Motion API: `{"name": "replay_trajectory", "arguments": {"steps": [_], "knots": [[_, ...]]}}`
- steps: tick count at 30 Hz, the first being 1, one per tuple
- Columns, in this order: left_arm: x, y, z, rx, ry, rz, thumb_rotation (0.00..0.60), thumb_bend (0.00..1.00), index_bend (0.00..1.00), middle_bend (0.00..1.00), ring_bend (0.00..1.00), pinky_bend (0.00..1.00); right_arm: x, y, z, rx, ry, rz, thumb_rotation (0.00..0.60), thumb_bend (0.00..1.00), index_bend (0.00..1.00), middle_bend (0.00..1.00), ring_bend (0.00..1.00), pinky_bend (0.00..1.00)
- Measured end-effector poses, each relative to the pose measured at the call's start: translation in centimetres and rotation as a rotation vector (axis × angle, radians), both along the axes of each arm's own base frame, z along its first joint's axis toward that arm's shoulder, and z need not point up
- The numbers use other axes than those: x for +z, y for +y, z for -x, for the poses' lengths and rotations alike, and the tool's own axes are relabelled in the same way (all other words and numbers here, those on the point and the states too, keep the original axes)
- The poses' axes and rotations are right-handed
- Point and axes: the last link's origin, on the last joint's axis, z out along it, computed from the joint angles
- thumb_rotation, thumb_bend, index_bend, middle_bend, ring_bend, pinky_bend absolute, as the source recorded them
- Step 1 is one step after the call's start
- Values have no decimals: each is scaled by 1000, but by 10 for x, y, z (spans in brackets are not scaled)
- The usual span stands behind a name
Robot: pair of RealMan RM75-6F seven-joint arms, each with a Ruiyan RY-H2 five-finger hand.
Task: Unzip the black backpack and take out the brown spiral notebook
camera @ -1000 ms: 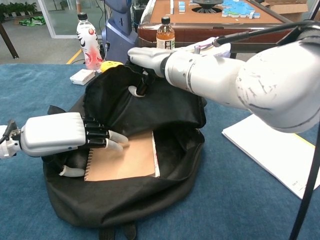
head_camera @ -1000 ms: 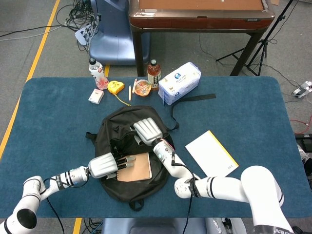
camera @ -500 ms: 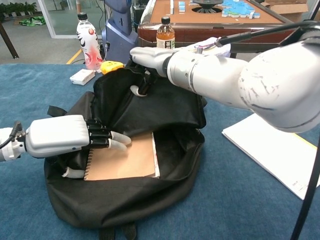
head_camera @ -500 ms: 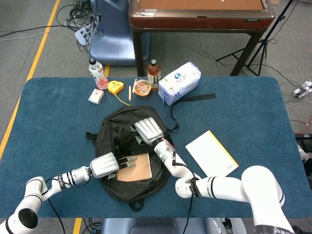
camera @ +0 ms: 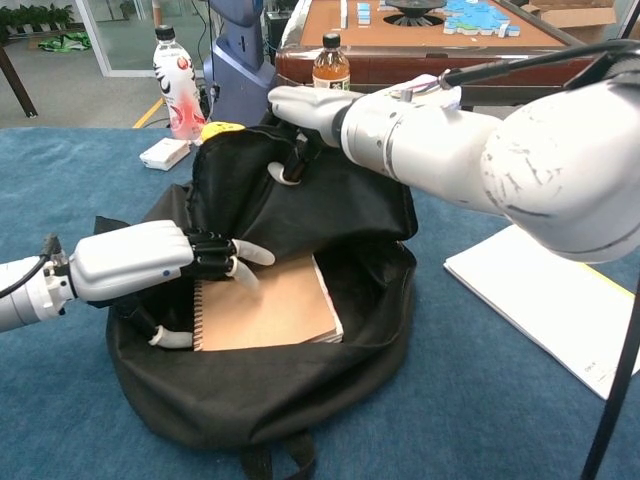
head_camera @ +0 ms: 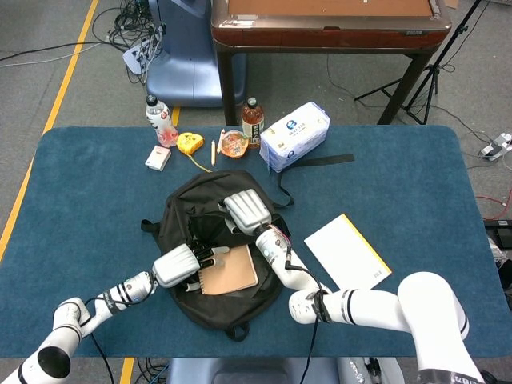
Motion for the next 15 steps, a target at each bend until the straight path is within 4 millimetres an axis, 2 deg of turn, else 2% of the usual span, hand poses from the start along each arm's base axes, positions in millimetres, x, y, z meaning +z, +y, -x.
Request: {"name": "replay_trajectory", "arguments": {"steps": [7,15], "knots": [[-1,-1,-3,15,-34,3,600,367,369,105,128,230,-1,-2,3,-10,5,4,600,646,813,577,492,466],[-5,-1,-8,32,-63,12,600,456,449,105,128,221,1,-3,3,-15,1,12,600,647,813,577,495,466]]}}
